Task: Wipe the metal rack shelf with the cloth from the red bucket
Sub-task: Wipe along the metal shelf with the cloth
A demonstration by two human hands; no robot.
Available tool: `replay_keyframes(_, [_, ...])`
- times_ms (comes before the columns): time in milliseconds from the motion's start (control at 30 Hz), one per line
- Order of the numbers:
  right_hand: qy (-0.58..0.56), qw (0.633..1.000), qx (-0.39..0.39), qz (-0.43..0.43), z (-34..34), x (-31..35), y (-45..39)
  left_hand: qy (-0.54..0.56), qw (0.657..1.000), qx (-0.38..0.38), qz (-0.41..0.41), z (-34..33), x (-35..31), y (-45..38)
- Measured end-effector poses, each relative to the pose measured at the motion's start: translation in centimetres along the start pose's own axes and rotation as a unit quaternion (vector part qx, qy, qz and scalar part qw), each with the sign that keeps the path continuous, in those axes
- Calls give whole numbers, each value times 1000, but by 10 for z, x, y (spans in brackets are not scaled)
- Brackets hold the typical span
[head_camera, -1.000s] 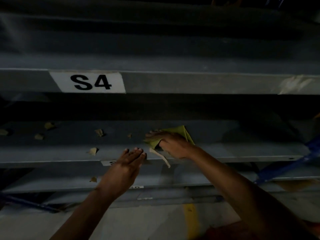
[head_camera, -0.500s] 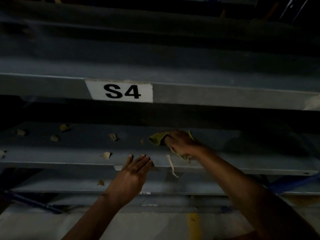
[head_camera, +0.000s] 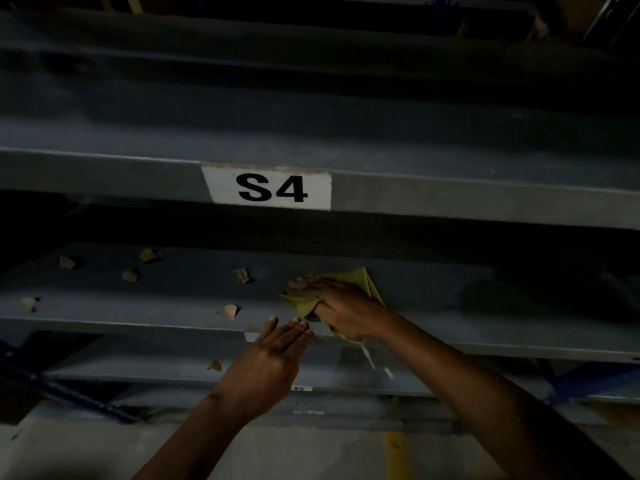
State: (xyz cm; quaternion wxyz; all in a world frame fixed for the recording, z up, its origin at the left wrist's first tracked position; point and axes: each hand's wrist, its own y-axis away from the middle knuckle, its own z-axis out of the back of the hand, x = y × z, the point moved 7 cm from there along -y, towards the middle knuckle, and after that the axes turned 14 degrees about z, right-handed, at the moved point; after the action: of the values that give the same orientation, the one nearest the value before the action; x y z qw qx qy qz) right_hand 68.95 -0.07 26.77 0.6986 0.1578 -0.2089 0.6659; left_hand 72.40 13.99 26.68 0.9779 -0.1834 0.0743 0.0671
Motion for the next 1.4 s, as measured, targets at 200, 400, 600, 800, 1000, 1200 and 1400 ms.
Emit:
replay_keyframes(200, [113,992,12,47,1,19,17,28,1000,-4,-5,7,5,7])
replay_keyframes(400, [144,988,13,59,-13,34,13,85,994,-3,62,28,40,11])
replay_keyframes(600, [108,990,12,87,-34,51,-1,52,997,26,52,23,60,13])
replay_keyframes(800, [94,994,-47,-43,0,7,-1,50,997,3,52,30,53,17])
replay_keyframes(1000, [91,995,-15,-48,-15,2,-40,37,996,26,82,26,48,17])
replay_keyframes(1200, [33,999,-31,22,-13,34,-1,22,996,26,78,29,46,17])
replay_keyframes(1400, [88,994,-22,-63,5,5,5,45,992,34,115,24,52,18])
